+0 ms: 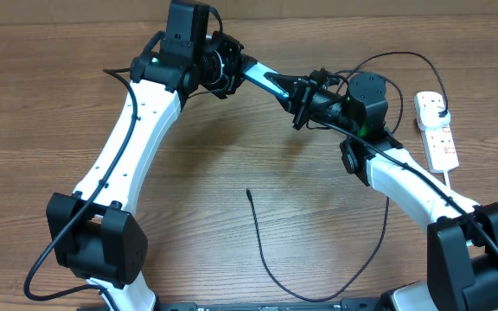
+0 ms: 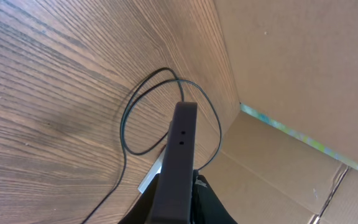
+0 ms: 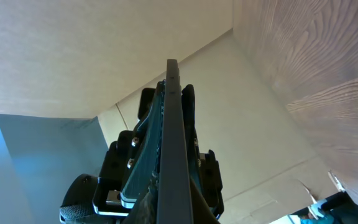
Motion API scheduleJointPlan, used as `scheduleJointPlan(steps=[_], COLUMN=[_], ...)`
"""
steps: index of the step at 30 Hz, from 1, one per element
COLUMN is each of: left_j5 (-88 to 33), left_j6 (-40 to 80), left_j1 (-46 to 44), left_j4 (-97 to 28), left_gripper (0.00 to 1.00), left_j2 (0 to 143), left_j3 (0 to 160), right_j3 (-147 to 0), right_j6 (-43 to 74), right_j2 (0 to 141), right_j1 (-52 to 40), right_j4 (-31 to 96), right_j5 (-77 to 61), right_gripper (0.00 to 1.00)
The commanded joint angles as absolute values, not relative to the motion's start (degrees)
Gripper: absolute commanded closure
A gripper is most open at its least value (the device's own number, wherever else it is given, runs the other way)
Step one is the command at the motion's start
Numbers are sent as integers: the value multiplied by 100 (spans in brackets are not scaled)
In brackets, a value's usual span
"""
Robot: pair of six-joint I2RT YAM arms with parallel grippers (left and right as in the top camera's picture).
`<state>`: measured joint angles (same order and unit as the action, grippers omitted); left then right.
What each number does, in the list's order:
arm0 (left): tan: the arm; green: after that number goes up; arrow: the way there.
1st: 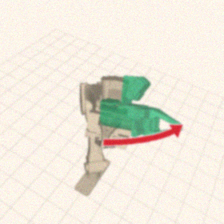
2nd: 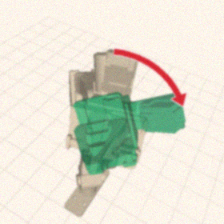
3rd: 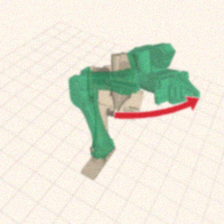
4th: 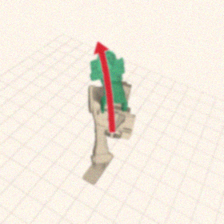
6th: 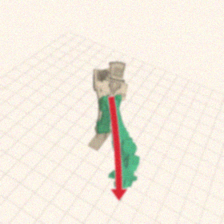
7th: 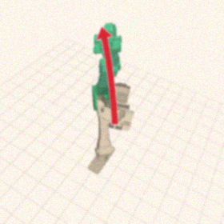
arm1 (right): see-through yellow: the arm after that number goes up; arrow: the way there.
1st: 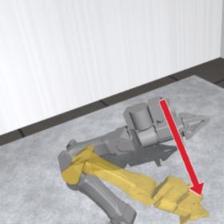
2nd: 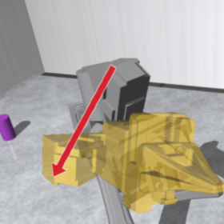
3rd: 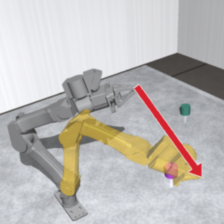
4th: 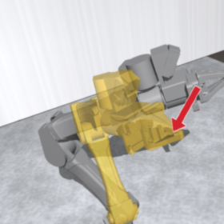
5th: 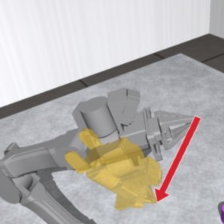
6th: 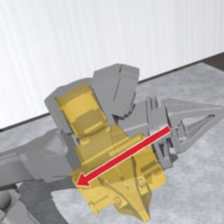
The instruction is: Plug charger to phone and switch on socket
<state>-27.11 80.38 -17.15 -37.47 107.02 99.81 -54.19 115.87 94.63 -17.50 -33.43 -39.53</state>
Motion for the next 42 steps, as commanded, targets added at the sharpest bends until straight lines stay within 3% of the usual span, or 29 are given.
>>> scheduleJointPlan(steps=[1, 10, 11, 15, 19, 23, 26, 36, 42], left_j5=[-2508, -2506, -2508, -2506, -2506, -2484, -2488, -2722, -3415], left_j6=[8145, 8143, 8143, 8141, 8099, 8007, 7907, 7435, 6434], left_j1=[-1741, -1741, -1741, -1741, -1739, -1699, -1573, -882, -298], left_j4=[-3913, -3918, -3918, -3918, -3916, -3913, -3942, -4163, -4176], left_gripper=[94, 96, 96, 96, 96, 96, 96, 96, 96], left_j2=[10639, 10639, 10639, 10639, 10639, 10639, 10639, 10639, 10639], left_j3=[10033, 10033, 10033, 10033, 10033, 10033, 10033, 10033, 10033], right_j3=[-5557, -5557, -5557, -5557, -5557, -5557, -5557, -5557, -5557], right_j6=[11723, 11721, 11719, 11716, 11502, 11500, 11216, 10106, 9039], right_j2=[9341, 9341, 9341, 9341, 9341, 9341, 9341, 9341, 9341], right_j1=[-1806, -1806, -1806, -1804, -1804, -1804, -1793, -1706, -1452], right_j4=[-3579, -3579, -3579, -3577, -3577, -3577, -3577, -3483, -2576], right_j5=[-4263, -4276, -4281, -4383, -4381, -4383, -4383, -4399, -4539], right_gripper=[96, 96, 92, 59, 45, 15, 2, 0, 0])
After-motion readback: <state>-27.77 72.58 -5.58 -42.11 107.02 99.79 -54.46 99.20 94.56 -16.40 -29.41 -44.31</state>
